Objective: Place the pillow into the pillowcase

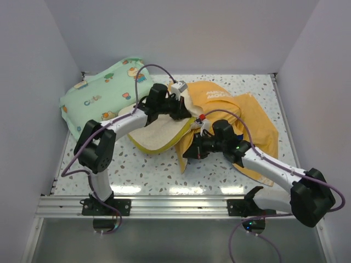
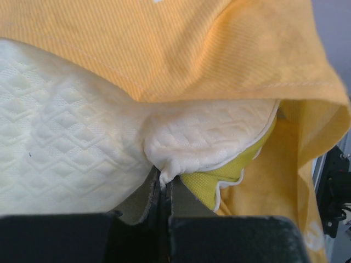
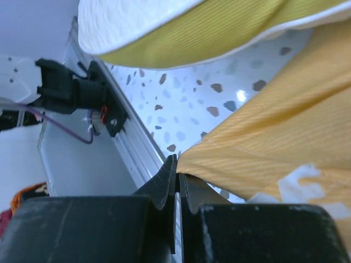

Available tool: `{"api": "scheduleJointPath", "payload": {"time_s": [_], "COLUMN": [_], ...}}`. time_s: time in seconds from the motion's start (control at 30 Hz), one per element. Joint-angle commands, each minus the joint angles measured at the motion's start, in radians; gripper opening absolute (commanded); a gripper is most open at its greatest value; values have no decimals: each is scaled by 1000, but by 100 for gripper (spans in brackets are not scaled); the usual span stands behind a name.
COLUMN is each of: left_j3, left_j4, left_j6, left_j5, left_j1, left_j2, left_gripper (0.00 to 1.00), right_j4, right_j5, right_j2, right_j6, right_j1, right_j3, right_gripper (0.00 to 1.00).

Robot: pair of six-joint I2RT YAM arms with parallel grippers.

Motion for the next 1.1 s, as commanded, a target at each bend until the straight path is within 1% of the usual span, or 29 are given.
{"api": "scheduleJointPath", "payload": {"time_s": [0.0,0.03,0.07,0.1,0.17,0.2,0.23,0.27,0.3,0.33,0.37,0.4,0.43,0.47,0.5,0.53,0.57,0.6,0.63,0.7,0.73,0.77,0.8,0.87,0.9,0.93,0.97,1.0,1.07], "left_j3": [61,55,38,-6,-73,-145,-181,-216,-283,-310,-334,-370,-385,-399,-402,-410,-419,-414,-416,-419,-422,-422,-424,-431,-434,-439,-448,-456,-480], "left_j4": [187,143,138,127,106,106,93,95,98,78,73,63,37,15,-21,-29,-36,-89,-100,-138,-151,-169,-204,-242,-278,-296,-318,-353,-382], "left_j6": [-89,-75,-58,-43,-29,-30,-30,-26,-11,6,37,54,69,113,140,181,207,238,274,344,394,425,456,554,581,642,675,707,804], "left_j5": [-17,-20,-17,-8,-9,1,0,3,2,-15,-23,-26,-25,-26,-26,-28,-17,-23,-21,-37,-41,-46,-41,-31,-32,-35,-28,-22,0], "left_j1": [7,5,5,3,10,14,16,26,29,37,43,55,80,91,100,117,122,122,122,123,128,128,129,129,129,131,131,131,131], "left_j2": [-63,-66,-71,-75,-100,-106,-114,-120,-126,-143,-149,-152,-154,-155,-154,-158,-160,-163,-167,-189,-197,-201,-213,-221,-227,-227,-227,-236,-249], "left_gripper": [0,0,0,0,0,0,0,0,0,0,0,0,0,0,0,0,0,0,0,0,0,0,0,0,0,0,0,0,0], "right_j4": [103,107,108,102,118,119,102,75,-82,-215,-347,-586,-699,-799,-961,-1025,-1040,-1013,-1007,-979,-976,-940,-929,-877,-864,-841,-802,-786,-755], "right_j5": [-246,-252,-263,-269,-296,-327,-342,-352,-379,-378,-357,-308,-300,-271,-225,-217,-191,-163,-86,13,133,203,255,365,383,394,421,432,443], "right_j2": [28,45,54,62,99,114,129,143,142,136,116,107,105,107,110,113,102,97,99,146,169,195,250,316,387,421,454,494,605], "right_j6": [-19,-32,-84,-109,-146,-154,-192,-216,-265,-454,-558,-653,-810,-871,-920,-1018,-1011,-996,-1008,-1020,-1035,-1031,-1048,-1063,-1078,-1080,-1083,-1085,-1095], "right_j1": [79,102,158,186,238,249,258,262,257,237,217,185,95,41,-14,-157,-233,-311,-437,-534,-591,-617,-670,-718,-761,-780,-791,-795,-803], "right_j3": [56,77,100,144,169,197,212,231,287,328,370,445,482,519,586,609,619,611,611,602,602,581,570,551,556,559,579,593,649], "right_gripper": [0,0,0,0,0,0,0,12,50,61,67,71,74,75,75,75,75,75,74,73,72,72,71,70,69,67,66,62,59]}}
